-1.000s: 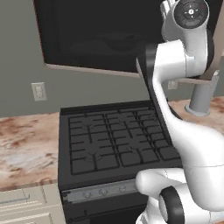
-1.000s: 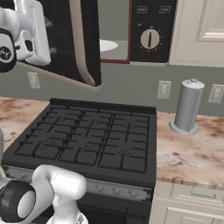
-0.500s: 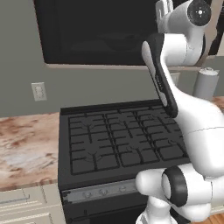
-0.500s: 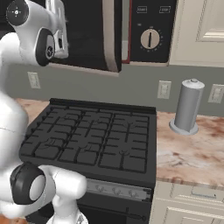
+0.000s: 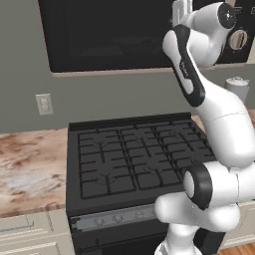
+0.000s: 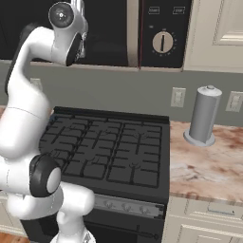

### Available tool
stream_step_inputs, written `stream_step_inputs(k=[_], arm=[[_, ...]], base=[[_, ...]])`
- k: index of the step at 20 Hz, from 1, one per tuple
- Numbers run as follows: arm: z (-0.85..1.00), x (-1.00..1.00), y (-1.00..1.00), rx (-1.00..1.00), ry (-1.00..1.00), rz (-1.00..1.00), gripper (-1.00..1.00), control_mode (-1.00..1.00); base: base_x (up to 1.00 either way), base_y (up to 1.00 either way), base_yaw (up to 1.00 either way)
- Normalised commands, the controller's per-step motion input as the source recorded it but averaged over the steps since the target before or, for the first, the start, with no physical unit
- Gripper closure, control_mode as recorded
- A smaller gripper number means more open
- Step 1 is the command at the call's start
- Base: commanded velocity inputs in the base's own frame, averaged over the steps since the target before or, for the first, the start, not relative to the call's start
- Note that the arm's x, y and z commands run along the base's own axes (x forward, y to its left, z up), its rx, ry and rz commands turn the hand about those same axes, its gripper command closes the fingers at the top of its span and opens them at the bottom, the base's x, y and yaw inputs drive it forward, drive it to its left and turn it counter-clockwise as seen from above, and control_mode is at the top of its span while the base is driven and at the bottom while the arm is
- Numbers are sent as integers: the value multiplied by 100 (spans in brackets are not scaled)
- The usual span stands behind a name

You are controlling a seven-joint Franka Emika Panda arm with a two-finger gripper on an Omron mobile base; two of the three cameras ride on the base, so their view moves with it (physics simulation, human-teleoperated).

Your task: Remove the mango from the bowl and place it on the small plate. Then place the bowl with only the chicken drumstick in the microwave, close the door, and press the start button to microwave the chicken drumstick.

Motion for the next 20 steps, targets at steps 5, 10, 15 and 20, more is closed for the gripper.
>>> stream_step_inputs(k=[5, 10, 15, 20], arm=[[0, 62, 0, 11, 0, 13, -100, -100], [0, 39, 0, 10, 0, 14, -100, -100], [0, -65, 0, 3, -9, 5, -100, -100], [-6, -100, -32, 10, -22, 0, -100, -100]], base=[[0, 0, 0], [0, 0, 0], [0, 0, 0], [0, 0, 0]])
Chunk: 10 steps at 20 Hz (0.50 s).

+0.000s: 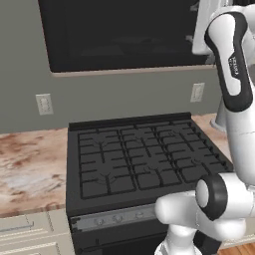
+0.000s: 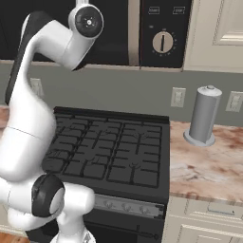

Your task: Remove the mango from the bowl and place it on the small plate. Then place the bowl with only the chicken drumstick in the microwave, close the door, and press the start button to microwave the chicken drumstick.

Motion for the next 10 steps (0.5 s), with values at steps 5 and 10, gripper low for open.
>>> stream_step_inputs(k=[5, 10], arm=[[-11, -100, -81, 16, -18, 0, -100, -100], [-21, -67, -100, 16, -16, 0, -100, -100]], base=[[0, 0, 0], [0, 0, 0]])
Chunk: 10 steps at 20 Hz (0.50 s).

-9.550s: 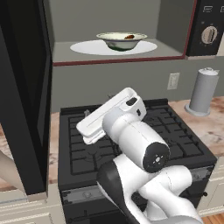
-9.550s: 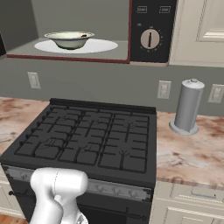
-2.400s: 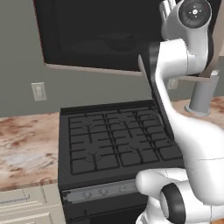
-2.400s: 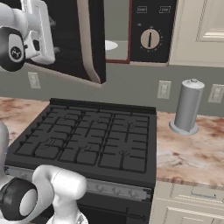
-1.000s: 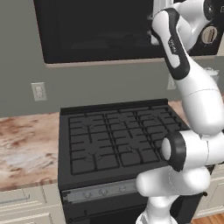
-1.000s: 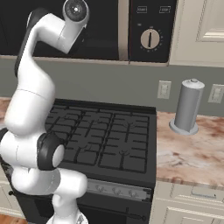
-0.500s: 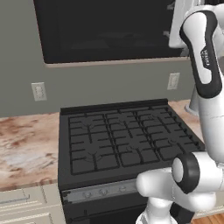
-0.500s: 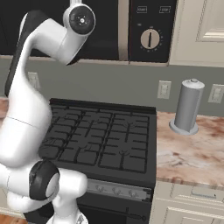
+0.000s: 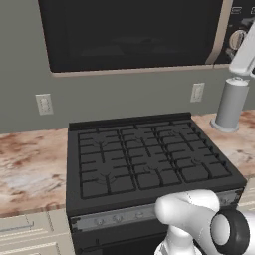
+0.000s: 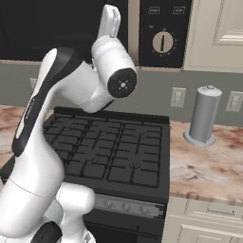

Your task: Remove the mango from the bowl and place it on the small plate. Then place the bowl with only the chicken drumstick in the microwave, close the door, and press the start button to microwave the chicken drumstick.

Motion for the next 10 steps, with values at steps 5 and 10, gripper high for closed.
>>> stream_step_inputs(k=[5, 10], arm=[[-1, 3, -86, 8, -2, 0, -100, -100], [0, 37, -47, 1, 5, 0, -100, -100]], base=[[0, 0, 0], [0, 0, 0]])
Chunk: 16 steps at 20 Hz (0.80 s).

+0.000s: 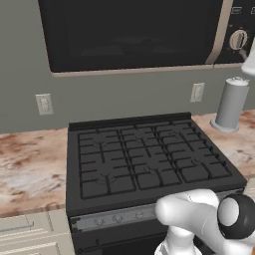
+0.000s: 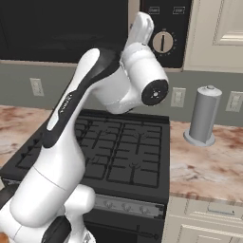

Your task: Remove the mango from the bowl and place it on the small plate. Then place the bowl with only the chicken drumstick in the microwave, close the door, and press the start button to microwave the chicken drumstick.

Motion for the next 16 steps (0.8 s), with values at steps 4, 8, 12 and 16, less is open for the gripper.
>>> stream_step_inputs(k=[4, 8, 12, 16], arm=[[1, 39, -13, 4, 0, 3, -100, -100], [10, 37, 0, 1, 0, 2, -100, -100], [17, 29, 0, 0, 0, 2, -100, -100], [20, 27, 0, 0, 0, 0, -100, -100]], base=[[0, 0, 0], [0, 0, 0], [0, 0, 0], [0, 0, 0]])
